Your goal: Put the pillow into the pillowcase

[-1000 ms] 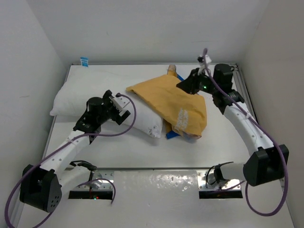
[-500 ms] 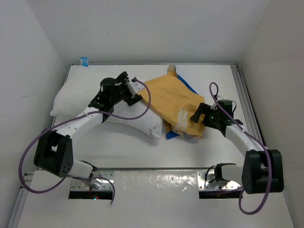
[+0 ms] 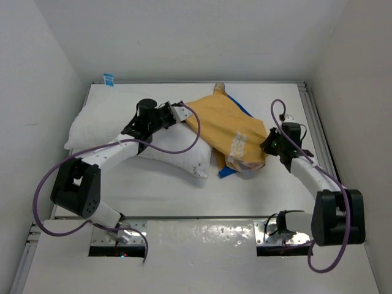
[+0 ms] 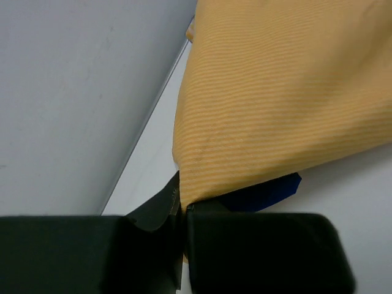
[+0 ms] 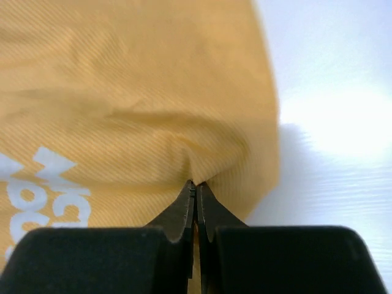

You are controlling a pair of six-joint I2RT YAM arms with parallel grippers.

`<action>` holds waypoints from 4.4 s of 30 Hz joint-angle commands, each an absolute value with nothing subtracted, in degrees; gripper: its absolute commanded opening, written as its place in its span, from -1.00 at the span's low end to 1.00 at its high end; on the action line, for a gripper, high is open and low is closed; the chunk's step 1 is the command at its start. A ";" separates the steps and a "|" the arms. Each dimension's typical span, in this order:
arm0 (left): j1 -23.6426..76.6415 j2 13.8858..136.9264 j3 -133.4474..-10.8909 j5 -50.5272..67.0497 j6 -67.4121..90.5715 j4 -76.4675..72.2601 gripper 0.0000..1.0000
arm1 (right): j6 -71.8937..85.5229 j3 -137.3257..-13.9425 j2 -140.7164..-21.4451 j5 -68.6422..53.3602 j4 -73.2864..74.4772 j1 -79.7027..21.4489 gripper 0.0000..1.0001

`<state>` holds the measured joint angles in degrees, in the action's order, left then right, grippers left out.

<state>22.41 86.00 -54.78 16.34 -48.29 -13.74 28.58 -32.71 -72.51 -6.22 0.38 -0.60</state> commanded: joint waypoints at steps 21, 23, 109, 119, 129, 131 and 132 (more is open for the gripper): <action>33.66 61.17 -55.55 34.10 -37.91 -0.71 -1.00 | 2.20 -76.09 -48.33 14.68 1.41 1.67 -1.00; 33.66 61.43 -55.55 36.12 -37.18 -0.44 -1.00 | 0.97 -77.95 -49.74 13.72 1.23 1.67 -1.00; 30.59 68.03 -21.88 5.89 -90.99 -19.60 0.33 | 41.75 -30.41 -71.98 10.02 1.59 -18.28 0.00; 25.31 65.49 -40.32 5.09 -65.58 -13.46 -1.00 | 25.18 -39.53 -71.63 10.55 2.71 -14.77 -1.00; 37.86 63.19 -47.37 8.17 -67.76 -10.55 -1.00 | 16.35 -45.01 -67.68 8.35 10.81 -17.05 -1.00; 39.98 65.03 -47.29 6.69 -67.50 -11.77 -1.00 | 16.61 -43.77 -65.57 7.30 10.81 -17.84 -1.00; 41.82 65.82 -47.63 5.81 -67.06 -13.78 -1.00 | 16.61 -43.42 -64.87 7.03 10.98 -18.62 -1.00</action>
<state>38.26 65.17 -43.99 6.37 -67.66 -6.24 18.50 -44.16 -67.75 8.75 10.31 -17.15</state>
